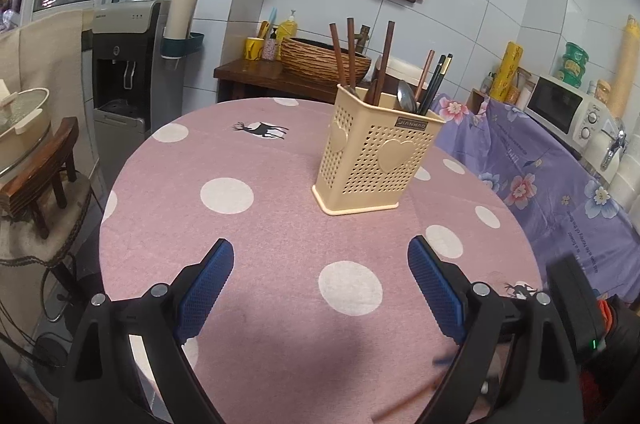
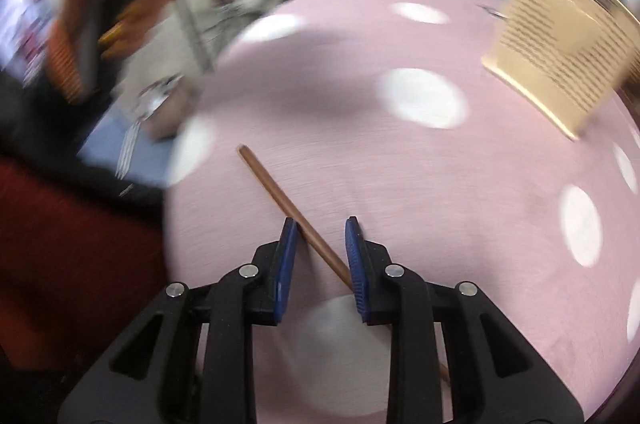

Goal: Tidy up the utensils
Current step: 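Move the right tool to the last brown chopstick and close on it, then lift the chopstick with the right tool, carry it over the basket, open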

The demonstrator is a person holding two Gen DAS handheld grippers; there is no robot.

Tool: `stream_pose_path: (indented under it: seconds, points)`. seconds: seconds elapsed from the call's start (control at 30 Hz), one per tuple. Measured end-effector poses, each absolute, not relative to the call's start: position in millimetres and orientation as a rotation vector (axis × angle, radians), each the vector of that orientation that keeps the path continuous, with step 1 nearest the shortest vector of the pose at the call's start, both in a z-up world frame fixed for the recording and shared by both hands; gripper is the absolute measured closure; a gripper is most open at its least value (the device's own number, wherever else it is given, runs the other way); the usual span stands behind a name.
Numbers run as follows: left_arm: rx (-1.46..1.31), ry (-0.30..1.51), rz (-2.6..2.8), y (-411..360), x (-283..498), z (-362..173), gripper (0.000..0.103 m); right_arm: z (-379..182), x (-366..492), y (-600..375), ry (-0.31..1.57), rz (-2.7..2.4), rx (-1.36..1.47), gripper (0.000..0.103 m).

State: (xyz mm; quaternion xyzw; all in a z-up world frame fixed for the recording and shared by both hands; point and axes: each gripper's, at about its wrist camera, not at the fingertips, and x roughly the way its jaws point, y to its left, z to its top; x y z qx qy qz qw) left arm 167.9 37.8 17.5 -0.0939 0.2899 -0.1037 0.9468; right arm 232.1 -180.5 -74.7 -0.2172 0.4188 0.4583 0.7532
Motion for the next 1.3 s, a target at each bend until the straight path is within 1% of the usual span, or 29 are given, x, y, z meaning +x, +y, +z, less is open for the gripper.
stream_pose_path:
  seconds: [0.13, 0.23, 0.37, 0.5, 0.67, 0.73, 0.77, 0.97, 1.1, 1.3]
  points:
    - [-0.212, 0.614, -0.203, 40, 168, 8, 0.014, -76, 264, -201, 0.911, 0.813, -0.404, 0.077]
    - [-0.233, 0.629, -0.193, 43, 170, 1, 0.014, -70, 270, -208, 0.912, 0.828, -0.334, 0.077]
    - [-0.259, 0.642, -0.182, 48, 171, -4, 0.014, -64, 261, -184, 0.861, 0.846, -0.437, 0.077]
    - [-0.249, 0.634, -0.170, 49, 168, -2, 0.014, -60, 267, -163, 0.879, 0.965, -0.485, 0.077]
    - [-0.250, 0.648, -0.155, 53, 165, -9, 0.013, -69, 280, -142, 0.899, 1.041, -0.556, 0.077]
    - [-0.260, 0.663, -0.147, 56, 166, -13, 0.013, -68, 283, -136, 0.891, 1.053, -0.580, 0.083]
    - [-0.262, 0.669, -0.141, 58, 166, -15, 0.013, -67, 284, -136, 0.893, 1.060, -0.583, 0.089]
    - [-0.273, 0.670, -0.121, 63, 165, -17, 0.013, -68, 278, -124, 0.895, 1.068, -0.581, 0.096]
    - [-0.281, 0.668, -0.121, 65, 165, -17, 0.013, -57, 272, -128, 0.858, 1.069, -0.488, 0.096]
    - [-0.295, 0.665, -0.139, 64, 164, -17, 0.013, -13, 268, -156, 0.750, 1.009, -0.311, 0.096]
